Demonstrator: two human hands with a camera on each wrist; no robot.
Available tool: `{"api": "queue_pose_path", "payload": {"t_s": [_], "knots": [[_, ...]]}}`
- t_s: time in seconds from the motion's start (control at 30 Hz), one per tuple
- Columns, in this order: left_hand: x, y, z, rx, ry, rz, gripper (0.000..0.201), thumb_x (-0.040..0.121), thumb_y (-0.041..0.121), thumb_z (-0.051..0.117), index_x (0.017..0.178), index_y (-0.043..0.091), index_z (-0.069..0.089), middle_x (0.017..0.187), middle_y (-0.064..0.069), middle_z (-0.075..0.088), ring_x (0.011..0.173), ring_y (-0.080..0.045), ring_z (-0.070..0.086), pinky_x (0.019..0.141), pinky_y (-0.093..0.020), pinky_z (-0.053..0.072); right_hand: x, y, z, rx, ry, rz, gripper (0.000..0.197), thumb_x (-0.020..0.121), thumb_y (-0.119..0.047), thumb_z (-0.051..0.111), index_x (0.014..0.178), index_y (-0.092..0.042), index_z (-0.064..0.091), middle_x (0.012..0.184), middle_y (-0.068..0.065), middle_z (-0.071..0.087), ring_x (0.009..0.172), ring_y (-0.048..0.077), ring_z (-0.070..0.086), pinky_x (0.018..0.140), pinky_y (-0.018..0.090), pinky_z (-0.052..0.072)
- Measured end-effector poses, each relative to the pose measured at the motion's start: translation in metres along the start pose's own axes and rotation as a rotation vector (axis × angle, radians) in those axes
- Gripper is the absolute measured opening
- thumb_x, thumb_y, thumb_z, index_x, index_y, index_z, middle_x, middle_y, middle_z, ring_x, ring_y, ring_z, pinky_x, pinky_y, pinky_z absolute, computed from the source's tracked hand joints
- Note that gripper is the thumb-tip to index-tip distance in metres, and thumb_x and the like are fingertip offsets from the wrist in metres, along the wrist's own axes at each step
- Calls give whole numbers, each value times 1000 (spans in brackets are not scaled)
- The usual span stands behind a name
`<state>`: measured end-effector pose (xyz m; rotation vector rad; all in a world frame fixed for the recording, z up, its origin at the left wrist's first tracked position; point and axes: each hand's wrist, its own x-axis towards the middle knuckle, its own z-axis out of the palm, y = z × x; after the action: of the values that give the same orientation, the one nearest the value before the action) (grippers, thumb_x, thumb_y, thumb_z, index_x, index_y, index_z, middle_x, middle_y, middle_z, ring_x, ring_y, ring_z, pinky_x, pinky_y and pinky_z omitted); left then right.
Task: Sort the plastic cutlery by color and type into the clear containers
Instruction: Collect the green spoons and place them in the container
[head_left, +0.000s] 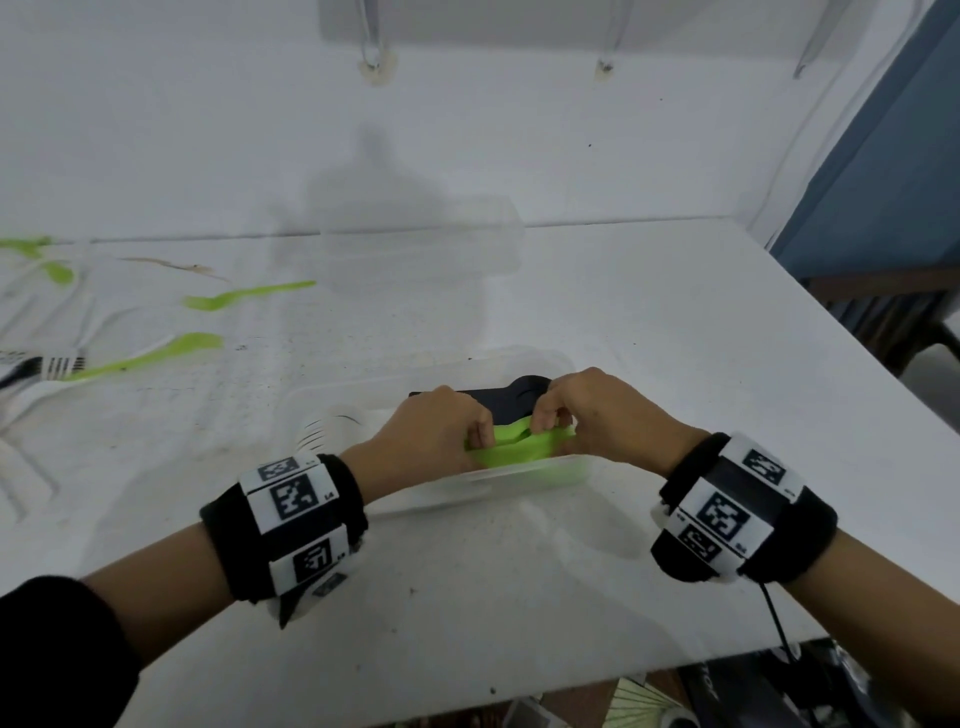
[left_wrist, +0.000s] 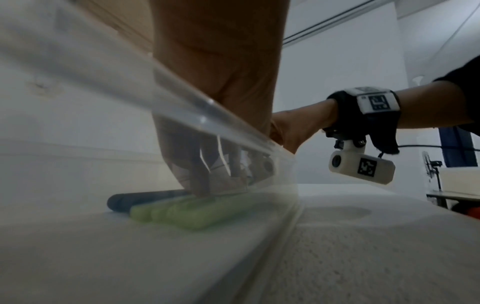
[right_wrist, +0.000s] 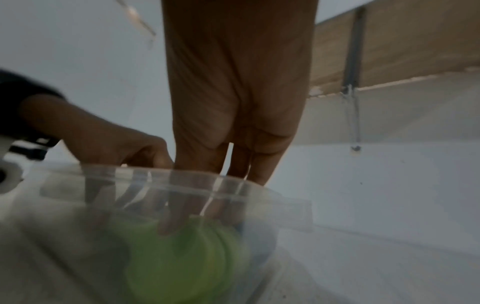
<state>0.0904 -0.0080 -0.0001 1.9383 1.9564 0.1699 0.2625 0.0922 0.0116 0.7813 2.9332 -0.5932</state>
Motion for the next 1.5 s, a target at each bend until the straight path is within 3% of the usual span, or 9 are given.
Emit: {"api": "queue_pose_path", "payload": {"t_s": [0.23,0.37,0.57,0.73,0.87,1.03,1.2,1.3,1.5], "knots": [[0,-2,-3,4,-17,49,18,79,20,67,97,20,67,99,10,65,84,-6,53,71,-20,39,8,1,-8,61,2,14,17,83,0,62,92,-8,73,89,5,71,76,12,60,72,22,45],[-4,-4,-5,45,-25,75,18,79,22,67,98,23,67,99,11,63,81,-4,48,67,-19,34,14,1,-8,73,-30,36,12,81,-4,64,91,-7,71,85,4,67,79,17,61,54,6,39],[-8,-17,-13,38,-49,46,23,72,26,72,94,26,67,83,13,61,77,-5,54,67,-19,41,14,4,-9,116,-51,-9,7,82,-12,67,87,-9,72,82,4,63,74,25,64,52,11,43],[-15,-34,-26,-204,-55,-3,25,65,19,82,87,19,69,77,11,65,74,-4,62,76,-22,52,16,11,-6,136,-9,1,19,82,4,56,86,-9,70,75,-7,56,71,29,66,51,21,48],[-16,-30,-26,-350,-108,-1,24,67,15,83,88,11,71,73,14,65,66,7,60,73,-13,51,21,12,-7,268,5,55,19,85,4,53,89,-3,69,74,13,66,63,21,62,46,17,50],[-10,-30,-35,-359,-97,-42,24,67,12,83,88,8,72,77,0,69,61,9,59,71,-14,50,18,12,-12,292,-62,56,19,78,9,59,89,-4,68,73,-1,63,63,15,60,47,18,51],[-18,-50,-58,-301,-168,-117,22,62,16,86,79,17,72,76,2,72,57,8,59,65,-12,47,18,5,-7,-35,-122,39,30,69,-13,77,95,-14,63,85,-7,53,74,14,52,63,27,43],[-22,-58,-60,-260,-197,-148,22,61,19,87,77,21,72,76,5,72,59,8,60,68,-14,49,18,0,3,-245,-76,-54,29,74,-24,72,98,-22,57,89,-11,41,76,11,43,55,26,32],[-28,-64,-59,-284,-219,-192,23,62,16,86,81,17,73,81,-2,73,61,4,62,79,-31,54,22,1,10,-201,-11,-89,29,74,-35,72,94,-24,56,90,-10,42,87,9,39,51,18,24]]}}
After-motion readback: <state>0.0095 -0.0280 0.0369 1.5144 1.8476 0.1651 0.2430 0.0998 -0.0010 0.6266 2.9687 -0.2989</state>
